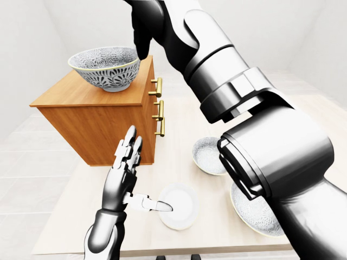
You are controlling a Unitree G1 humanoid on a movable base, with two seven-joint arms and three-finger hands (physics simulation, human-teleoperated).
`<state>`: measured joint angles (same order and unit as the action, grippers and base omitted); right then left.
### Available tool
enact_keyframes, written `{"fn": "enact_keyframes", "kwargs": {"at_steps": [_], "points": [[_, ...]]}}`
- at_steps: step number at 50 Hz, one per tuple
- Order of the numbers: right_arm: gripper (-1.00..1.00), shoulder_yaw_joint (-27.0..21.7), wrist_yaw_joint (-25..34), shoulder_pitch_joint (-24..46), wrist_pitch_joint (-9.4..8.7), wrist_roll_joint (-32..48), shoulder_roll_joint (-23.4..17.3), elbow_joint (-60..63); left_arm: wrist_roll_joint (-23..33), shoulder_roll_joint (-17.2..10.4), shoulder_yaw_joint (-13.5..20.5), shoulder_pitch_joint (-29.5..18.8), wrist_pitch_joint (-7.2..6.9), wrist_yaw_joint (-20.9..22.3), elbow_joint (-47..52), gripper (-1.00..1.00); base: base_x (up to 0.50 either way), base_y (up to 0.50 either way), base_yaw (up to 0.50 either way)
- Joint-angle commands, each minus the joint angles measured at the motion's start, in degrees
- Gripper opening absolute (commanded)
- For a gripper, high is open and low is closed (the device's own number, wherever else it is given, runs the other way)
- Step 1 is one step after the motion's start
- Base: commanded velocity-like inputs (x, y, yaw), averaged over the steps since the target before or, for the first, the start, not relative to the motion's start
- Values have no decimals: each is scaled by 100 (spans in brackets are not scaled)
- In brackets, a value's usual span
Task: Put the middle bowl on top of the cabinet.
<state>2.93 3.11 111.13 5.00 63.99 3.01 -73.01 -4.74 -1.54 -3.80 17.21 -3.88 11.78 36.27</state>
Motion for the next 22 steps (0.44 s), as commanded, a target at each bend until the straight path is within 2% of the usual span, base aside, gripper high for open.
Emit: {"fn": "enact_keyframes", "kwargs": {"at_steps": [1, 7, 11, 15, 18, 22], "points": [[100, 57, 399, -12, 0, -62, -181, 326, 39, -5, -21, 10, 19, -3, -18, 100, 0, 0, 0], [100, 72, 844, -48, 0, -116, -311, 621, 70, -9, -33, -1, 35, -6, -49, 100, 0, 0, 0], [100, 110, 1233, -284, 0, -123, -336, 1101, 40, -2, -7, 1, -9, -21, -1, 100, 0, 0, 0], [100, 116, 1988, -677, 0, -169, -317, 2103, 56, 3, -8, -16, -15, -35, -22, 100, 0, 0, 0], [100, 174, 2617, -1257, 0, -138, -235, 3229, 88, 6, -5, -16, -7, -58, -27, 100, 0, 0, 0], [100, 152, 3403, -1675, 0, -137, -239, 4222, 23, 38, 102, -67, -112, -128, 5, 100, 0, 0, 0]]}}
